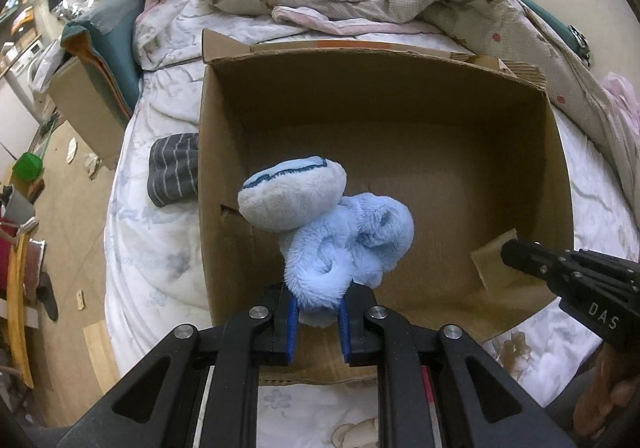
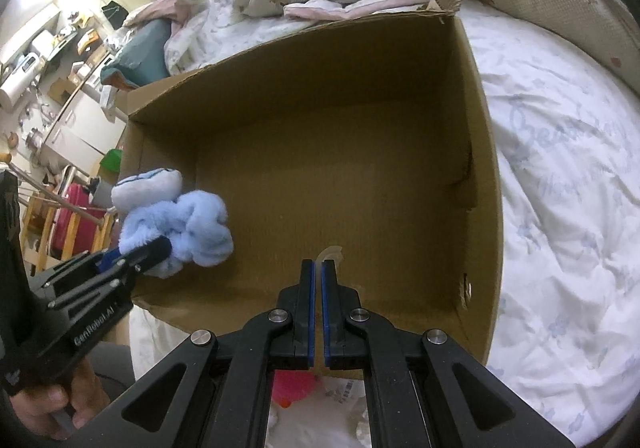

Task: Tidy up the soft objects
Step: 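Lift the blue plush with the left gripper and carry it over the box, then open the left gripper to drop the blue plush into the box, then grasp the white sock on the bed with the left gripper, then lift the white sock with the left gripper while the right gripper grasps the crumpled white cloth, then carry the sock and cloth over the box with both grippers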

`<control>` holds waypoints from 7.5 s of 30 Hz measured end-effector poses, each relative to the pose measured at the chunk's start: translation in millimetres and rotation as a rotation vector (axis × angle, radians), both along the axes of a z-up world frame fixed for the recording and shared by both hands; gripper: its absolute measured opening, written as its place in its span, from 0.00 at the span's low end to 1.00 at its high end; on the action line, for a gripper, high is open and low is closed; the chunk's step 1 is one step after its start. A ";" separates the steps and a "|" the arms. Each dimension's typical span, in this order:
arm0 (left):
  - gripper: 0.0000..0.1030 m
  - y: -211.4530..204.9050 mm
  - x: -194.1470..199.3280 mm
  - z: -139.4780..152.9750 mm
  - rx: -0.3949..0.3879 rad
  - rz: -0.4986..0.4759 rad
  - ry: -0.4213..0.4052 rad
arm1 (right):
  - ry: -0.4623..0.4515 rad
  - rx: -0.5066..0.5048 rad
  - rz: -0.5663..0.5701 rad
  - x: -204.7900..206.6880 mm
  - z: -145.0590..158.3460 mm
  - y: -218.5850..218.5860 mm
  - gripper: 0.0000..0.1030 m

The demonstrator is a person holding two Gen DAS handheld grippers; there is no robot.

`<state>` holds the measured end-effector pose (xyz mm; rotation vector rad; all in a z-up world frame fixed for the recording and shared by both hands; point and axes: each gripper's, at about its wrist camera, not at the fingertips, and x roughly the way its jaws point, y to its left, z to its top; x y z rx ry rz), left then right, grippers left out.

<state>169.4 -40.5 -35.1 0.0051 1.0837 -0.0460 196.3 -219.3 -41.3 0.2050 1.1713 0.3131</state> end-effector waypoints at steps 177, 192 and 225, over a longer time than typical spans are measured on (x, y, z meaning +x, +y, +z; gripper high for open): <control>0.19 44.7 -117.0 14.1 -0.116 0.172 0.072 | -0.020 0.043 0.078 -126.2 34.8 0.8 0.04; 0.19 33.0 -102.8 61.5 -0.100 0.122 -0.033 | -0.099 0.106 0.012 -117.9 62.7 -13.0 0.04; 0.20 7.4 18.7 19.1 -0.059 0.044 -0.024 | -0.054 0.047 -0.047 -8.9 19.9 -19.8 0.04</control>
